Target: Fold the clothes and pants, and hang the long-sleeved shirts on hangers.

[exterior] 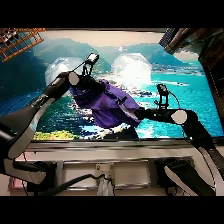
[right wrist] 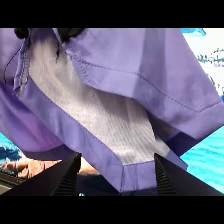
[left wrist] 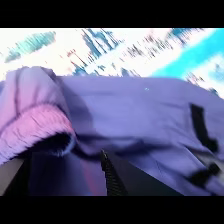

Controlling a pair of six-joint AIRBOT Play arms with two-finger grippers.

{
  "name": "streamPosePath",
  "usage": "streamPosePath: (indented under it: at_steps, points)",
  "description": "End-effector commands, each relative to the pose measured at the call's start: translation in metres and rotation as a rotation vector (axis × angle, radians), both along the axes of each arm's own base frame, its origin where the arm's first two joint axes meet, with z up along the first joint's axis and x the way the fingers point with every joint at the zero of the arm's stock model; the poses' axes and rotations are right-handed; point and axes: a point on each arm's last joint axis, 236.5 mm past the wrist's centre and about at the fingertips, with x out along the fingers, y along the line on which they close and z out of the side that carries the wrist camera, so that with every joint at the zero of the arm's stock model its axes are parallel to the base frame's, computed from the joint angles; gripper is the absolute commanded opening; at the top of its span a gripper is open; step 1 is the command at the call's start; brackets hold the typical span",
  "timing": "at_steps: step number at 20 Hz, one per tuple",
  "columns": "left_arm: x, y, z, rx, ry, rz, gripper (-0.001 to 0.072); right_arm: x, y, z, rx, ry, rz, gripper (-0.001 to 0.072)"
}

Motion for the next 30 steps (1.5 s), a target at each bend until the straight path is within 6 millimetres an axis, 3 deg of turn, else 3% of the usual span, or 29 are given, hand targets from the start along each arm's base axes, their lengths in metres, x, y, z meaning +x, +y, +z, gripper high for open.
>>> streamPosePath:
  at_steps: [1,3,6,7,10,12,15,16,17,20,23,24,25,26,30]
  points:
    - [0.014,-0.017,-0.018,-0.046,0.010,0.032,0.0408,0.001,0.000,0.000,0.000,-0.006,-0.004,0.0511]
    - [0.024,-0.028,-0.029,-0.050,0.008,0.031,0.0391,0.005,-0.001,0.002,0.001,-0.020,-0.011,0.0511]
    - [0.043,-0.033,-0.016,-0.078,-0.031,0.046,0.0059,0.005,-0.001,0.002,0.003,-0.017,-0.014,0.0511]
    - [0.049,-0.030,-0.007,-0.086,-0.043,0.053,0.0010,0.004,-0.001,0.001,0.003,-0.013,-0.012,0.0511]
    - [0.055,-0.017,0.026,-0.115,-0.057,0.075,0.0008,0.000,-0.002,-0.001,-0.007,0.001,0.000,0.0512]
    - [0.049,-0.008,0.056,-0.128,-0.071,0.064,0.0008,-0.001,-0.004,-0.003,-0.034,-0.008,0.026,0.0526]
    - [0.033,-0.002,0.104,-0.140,-0.115,0.030,0.0007,-0.002,0.000,0.000,-0.049,-0.054,0.116,0.0661]
    - [0.032,0.001,0.116,-0.138,-0.142,0.027,0.0007,-0.005,0.004,-0.001,-0.058,-0.068,0.160,0.0662]
    - [0.031,0.002,0.124,-0.138,-0.159,0.026,0.0008,-0.007,0.005,-0.002,-0.093,-0.091,0.223,0.0710]
    - [0.030,0.005,0.130,-0.129,-0.176,0.024,0.0007,-0.009,0.004,-0.009,-0.210,-0.143,0.330,0.0706]
    - [0.035,0.013,0.110,-0.037,-0.185,0.007,0.0010,-0.008,0.007,-0.008,-0.223,-0.160,0.338,0.0703]
    - [0.036,0.014,0.097,-0.014,-0.171,-0.006,0.0114,-0.007,0.007,-0.008,-0.216,-0.157,0.322,0.0701]
    - [0.036,0.011,0.084,0.004,-0.157,-0.025,0.0374,-0.005,0.007,-0.007,-0.209,-0.157,0.304,0.0700]
    - [0.036,0.008,0.070,0.030,-0.153,-0.057,0.0469,-0.003,0.008,-0.006,-0.203,-0.161,0.293,0.0700]
    - [0.032,-0.015,0.026,0.189,-0.229,-0.274,0.0532,-0.001,0.008,-0.005,-0.193,-0.164,0.272,0.0699]
